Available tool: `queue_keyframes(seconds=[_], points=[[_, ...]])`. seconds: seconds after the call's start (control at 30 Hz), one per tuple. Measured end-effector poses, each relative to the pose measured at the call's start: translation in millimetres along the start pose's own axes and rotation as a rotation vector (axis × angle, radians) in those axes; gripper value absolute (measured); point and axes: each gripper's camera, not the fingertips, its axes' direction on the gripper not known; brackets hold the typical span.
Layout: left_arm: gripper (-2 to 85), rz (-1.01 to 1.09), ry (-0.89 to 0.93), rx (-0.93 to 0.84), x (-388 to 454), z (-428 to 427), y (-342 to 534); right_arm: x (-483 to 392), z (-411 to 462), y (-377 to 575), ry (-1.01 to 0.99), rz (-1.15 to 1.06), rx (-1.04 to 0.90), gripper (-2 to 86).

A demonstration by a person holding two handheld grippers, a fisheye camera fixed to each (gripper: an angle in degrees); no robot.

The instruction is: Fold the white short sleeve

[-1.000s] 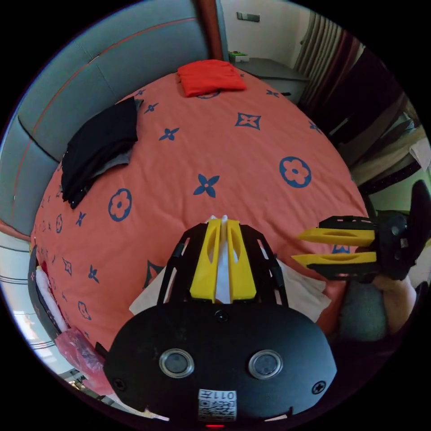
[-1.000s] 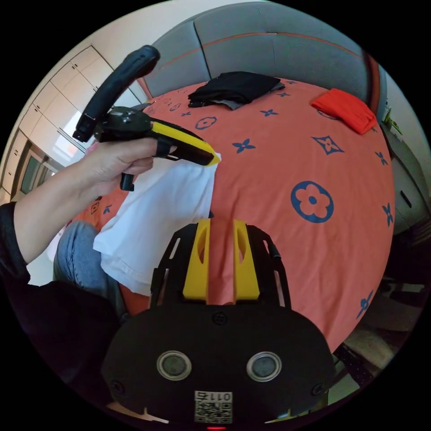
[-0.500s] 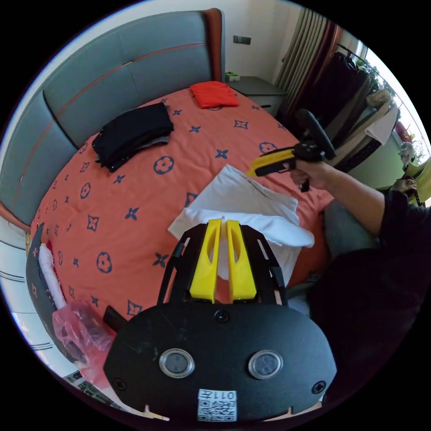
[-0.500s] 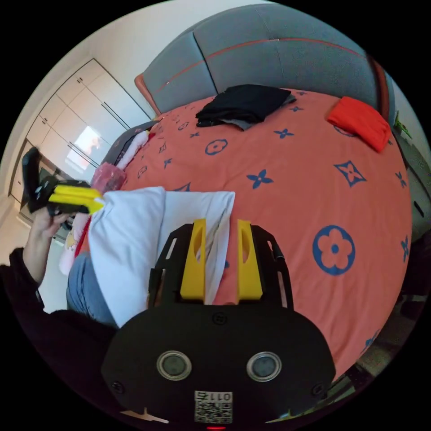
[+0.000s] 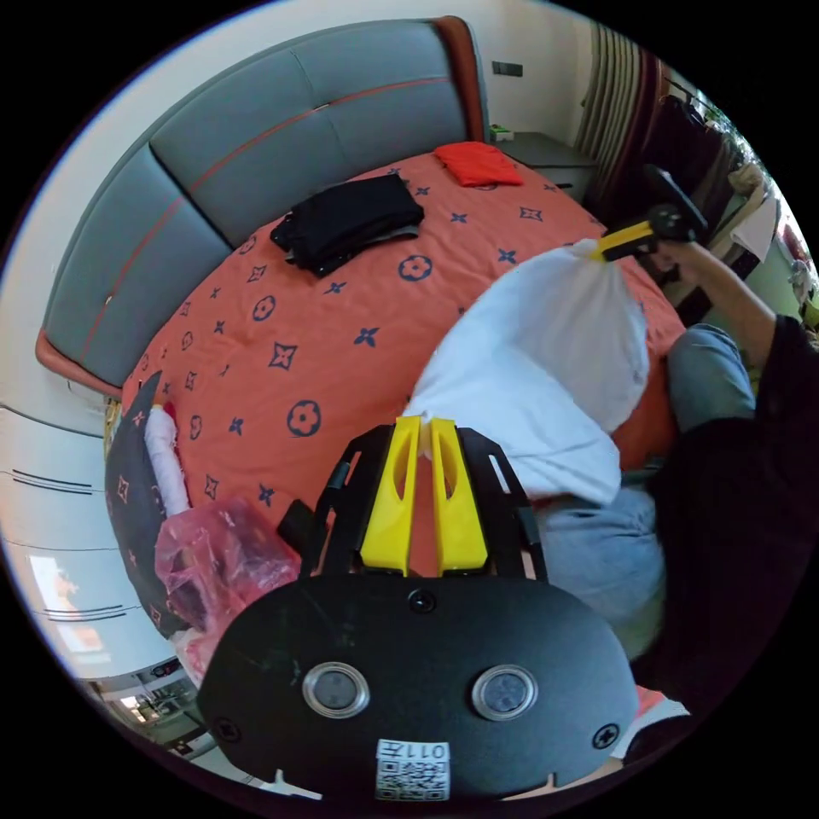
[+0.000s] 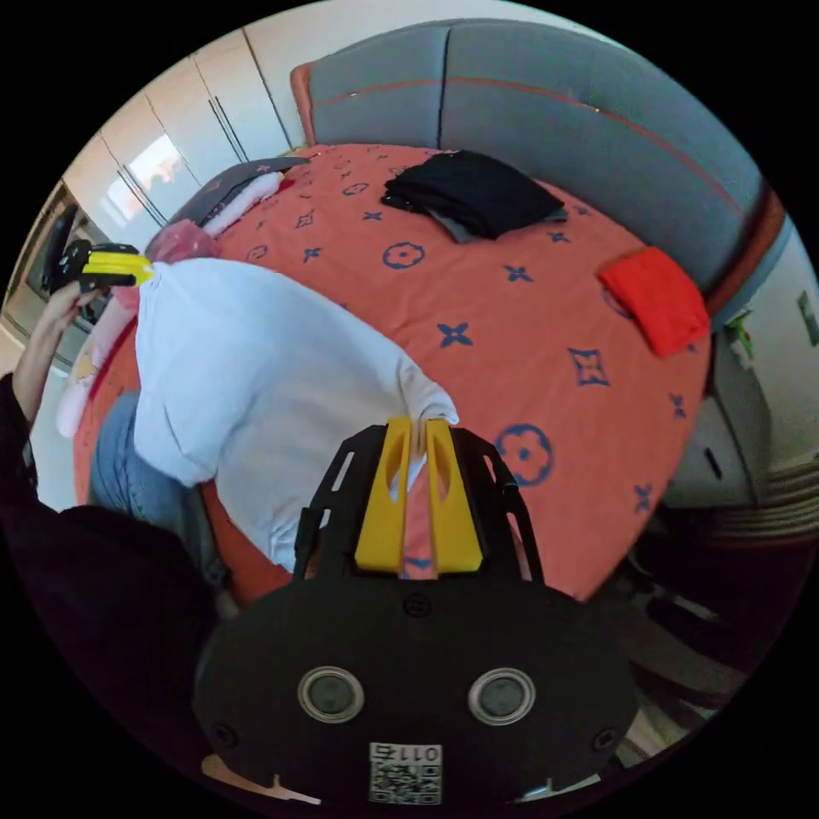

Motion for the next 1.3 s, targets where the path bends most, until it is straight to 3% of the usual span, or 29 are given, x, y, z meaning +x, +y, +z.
queue_keyframes(seconds=[0.17, 0.37, 0.5, 0.77, 1.3], points=[[0.8, -0.032, -0.036, 0.057, -14.1, 25.3, -45.2, 10.3, -33.9, -18.4, 0.129, 0.068, 0.002, 4.5], [2.6, -0.144, -0.109, 0.024, -17.9, 68.9, -73.6, 14.6, -9.2, -32.5, 0.294, 0.189, -0.110, 11.1], [3.6, 0.045, -0.018, -0.073, 5.8, 92.0, -43.0, -23.1, -14.8, 10.4, 0.194, 0.083, -0.074, 10.2], [6.8, 0.299, 0.245, -0.002, 42.9, 93.4, 25.7, -120.8, -32.8, 65.8, 0.035, -0.243, -0.054, 12.9], [5.7, 0.620, -0.023, -0.137, 105.7, 158.4, -3.5, -142.0, -17.1, 50.4, 0.044, -0.571, -0.200, 12.5]])
